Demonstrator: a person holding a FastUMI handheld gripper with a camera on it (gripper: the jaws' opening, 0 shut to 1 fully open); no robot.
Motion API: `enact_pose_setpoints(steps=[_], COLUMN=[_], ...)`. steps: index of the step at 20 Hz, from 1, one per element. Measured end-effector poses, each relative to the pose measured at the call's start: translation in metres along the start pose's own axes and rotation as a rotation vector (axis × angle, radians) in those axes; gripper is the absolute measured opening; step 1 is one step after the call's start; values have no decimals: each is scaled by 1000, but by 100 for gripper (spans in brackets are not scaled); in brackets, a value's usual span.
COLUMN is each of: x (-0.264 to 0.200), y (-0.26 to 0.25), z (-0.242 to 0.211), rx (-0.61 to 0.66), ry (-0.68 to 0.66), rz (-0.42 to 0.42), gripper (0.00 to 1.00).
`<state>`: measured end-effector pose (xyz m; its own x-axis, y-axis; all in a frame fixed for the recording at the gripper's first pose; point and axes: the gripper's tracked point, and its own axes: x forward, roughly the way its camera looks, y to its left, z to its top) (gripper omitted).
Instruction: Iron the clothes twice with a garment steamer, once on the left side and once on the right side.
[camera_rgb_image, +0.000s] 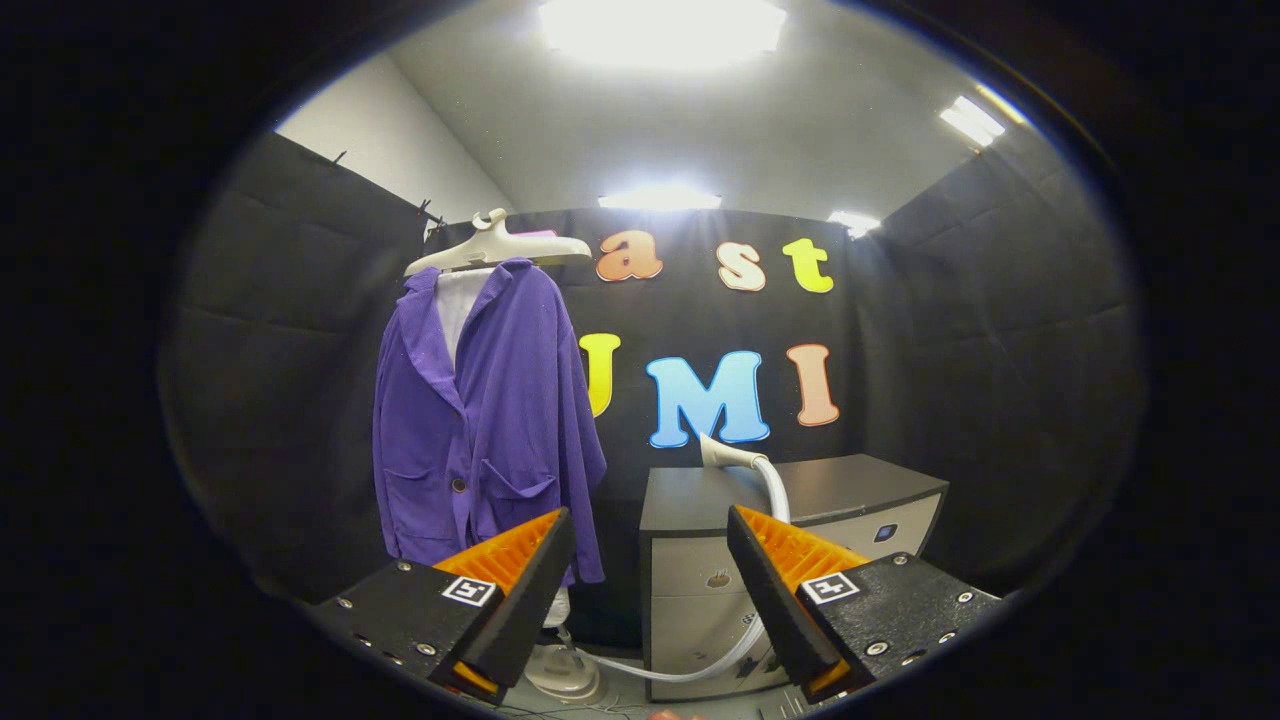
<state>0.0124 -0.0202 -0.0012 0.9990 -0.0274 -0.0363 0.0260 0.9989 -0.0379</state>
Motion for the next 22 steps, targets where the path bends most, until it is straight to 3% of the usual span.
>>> enact_pose_setpoints(steps=[9, 22], x=[53, 264], y=[-75, -181], z=[18, 6], rx=[14, 210], ry=[25, 155], rz=[-87, -69], gripper=[95, 94])
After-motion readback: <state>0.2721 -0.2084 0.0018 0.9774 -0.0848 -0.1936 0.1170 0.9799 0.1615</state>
